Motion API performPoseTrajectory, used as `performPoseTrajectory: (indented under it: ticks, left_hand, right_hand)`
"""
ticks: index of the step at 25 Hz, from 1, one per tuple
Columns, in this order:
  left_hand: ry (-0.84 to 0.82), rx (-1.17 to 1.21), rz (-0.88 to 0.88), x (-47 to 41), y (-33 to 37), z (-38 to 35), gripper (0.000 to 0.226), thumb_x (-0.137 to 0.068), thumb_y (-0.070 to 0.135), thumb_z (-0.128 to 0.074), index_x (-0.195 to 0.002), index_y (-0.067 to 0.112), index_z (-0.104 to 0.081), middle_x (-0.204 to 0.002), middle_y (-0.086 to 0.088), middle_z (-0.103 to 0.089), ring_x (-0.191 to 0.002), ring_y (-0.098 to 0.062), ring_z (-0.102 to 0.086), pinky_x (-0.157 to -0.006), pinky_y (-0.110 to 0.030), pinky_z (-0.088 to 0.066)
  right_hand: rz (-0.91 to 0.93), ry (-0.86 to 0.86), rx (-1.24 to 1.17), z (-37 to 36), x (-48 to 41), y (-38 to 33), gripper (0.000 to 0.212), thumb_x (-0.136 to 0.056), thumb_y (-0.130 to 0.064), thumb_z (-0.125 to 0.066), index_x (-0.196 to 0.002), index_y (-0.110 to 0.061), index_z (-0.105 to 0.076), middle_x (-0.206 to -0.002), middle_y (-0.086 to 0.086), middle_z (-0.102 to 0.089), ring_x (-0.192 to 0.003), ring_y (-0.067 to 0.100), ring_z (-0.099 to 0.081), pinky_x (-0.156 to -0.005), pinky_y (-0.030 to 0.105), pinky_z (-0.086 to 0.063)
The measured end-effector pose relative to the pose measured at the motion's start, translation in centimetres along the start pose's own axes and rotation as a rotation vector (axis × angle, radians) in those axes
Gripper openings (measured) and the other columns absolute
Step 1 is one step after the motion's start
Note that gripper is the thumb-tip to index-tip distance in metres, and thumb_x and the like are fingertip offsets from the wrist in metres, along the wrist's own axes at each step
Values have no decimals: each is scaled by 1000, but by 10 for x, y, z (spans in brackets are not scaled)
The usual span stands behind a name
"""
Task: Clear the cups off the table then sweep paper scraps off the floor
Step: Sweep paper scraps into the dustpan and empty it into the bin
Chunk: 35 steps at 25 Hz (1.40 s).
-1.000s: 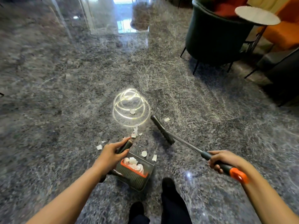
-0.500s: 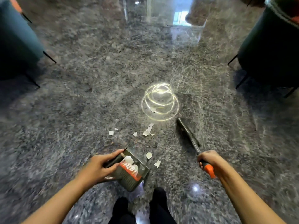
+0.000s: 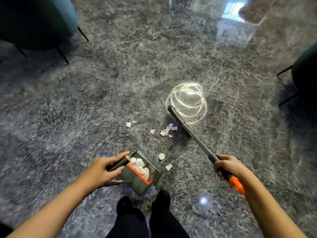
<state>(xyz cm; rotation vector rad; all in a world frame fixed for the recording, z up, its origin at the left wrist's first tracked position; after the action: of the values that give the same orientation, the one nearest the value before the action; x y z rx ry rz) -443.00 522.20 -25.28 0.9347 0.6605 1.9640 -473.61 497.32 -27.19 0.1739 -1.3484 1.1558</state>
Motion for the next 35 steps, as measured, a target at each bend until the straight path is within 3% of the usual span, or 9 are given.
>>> performPoseTrajectory:
  ticks: [4, 9, 14, 19, 23, 25, 29, 32, 35]
  left_hand:
    - [-44, 27, -24, 0, 1, -5, 57, -84, 8, -69, -132, 33, -50, -100, 28, -66, -84, 19, -56, -73, -3, -40]
    - [6, 43, -25, 7, -22, 7, 59, -84, 10, -70, -128, 42, -51, -99, 21, -69, -83, 15, -58, -75, -6, -42]
    - [-11, 40, -82, 2, -27, 12, 58, -85, 12, -69, -125, 48, -48, -98, 11, -69, -79, 8, -58, -74, -9, -43]
    - [-23, 41, -108, -1, -27, 20, 55, -87, 11, -66, -132, 37, -48, -86, 13, -62, -53, 18, -49, -56, 0, -35]
    - [-14, 50, -144, 2, -20, 18, 50, -87, 8, -65, -134, 22, -53, -104, -15, -69, -49, 26, -38, -54, 3, -31]
    - [2, 60, -155, 8, -18, 18, 49, -87, 7, -65, -134, 18, -54, -109, -21, -68, -53, 31, -25, -52, 4, -30]
    - [-12, 55, -155, 15, -20, 13, 51, -88, 8, -64, -135, 22, -52, -115, -19, -66, -51, 28, -32, -54, 4, -32]
    - [-49, 71, -166, 18, -25, 13, 52, -88, 8, -64, -136, 23, -51, -118, -17, -65, -53, 27, -36, -54, 2, -34]
    - [-109, 38, -192, 26, -31, 19, 52, -87, 13, -66, -134, 31, -51, -118, 3, -63, -56, 22, -48, -56, -1, -37]
  right_hand:
    - [61, -27, 315, -24, -26, -2, 28, -83, 7, -58, -110, 2, -58, -56, 9, -44, -33, 13, -44, -31, 16, -35]
    - [-15, -88, 385, -53, -12, 53, 32, -84, 6, -55, -114, -4, -57, -61, 8, -46, -33, 11, -44, -34, 18, -38]
    - [-11, -128, 421, -83, 38, 98, 46, -82, 2, -59, -127, -9, -55, -98, 17, -64, -51, 15, -50, -42, 19, -43]
    - [-75, -174, 311, -116, 93, 131, 54, -81, 5, -59, -129, -19, -53, -59, 10, -54, -34, 13, -46, -36, 20, -39]
    - [-77, -255, 291, -119, 121, 134, 67, -75, 12, -59, -134, -19, -50, -114, 31, -61, -34, 17, -48, -34, 20, -38]
    - [-69, -288, 264, -112, 133, 131, 68, -75, 12, -59, -132, -23, -52, -103, 29, -64, -34, 17, -49, -35, 21, -39]
    - [-79, -278, 171, -99, 152, 133, 66, -75, 14, -57, -125, -29, -53, -62, 16, -58, -32, 17, -49, -34, 20, -40]
    - [-84, -235, 85, -97, 161, 138, 65, -76, 15, -54, -121, -32, -51, -51, 10, -56, -31, 18, -49, -33, 20, -40]
    - [-78, -179, 42, -100, 158, 142, 63, -77, 13, -55, -123, -29, -48, -50, 11, -56, -32, 18, -50, -33, 20, -40]
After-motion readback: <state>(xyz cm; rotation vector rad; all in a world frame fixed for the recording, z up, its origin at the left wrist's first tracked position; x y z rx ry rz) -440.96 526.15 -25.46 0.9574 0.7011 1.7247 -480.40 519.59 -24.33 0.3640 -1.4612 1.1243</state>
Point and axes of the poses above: each hand's wrist, its own x-axis away from the middle knuckle, its own z-axis out of the back of the hand, y = z × x, the point moved 3 cm from there along -x, towards the middle knuckle
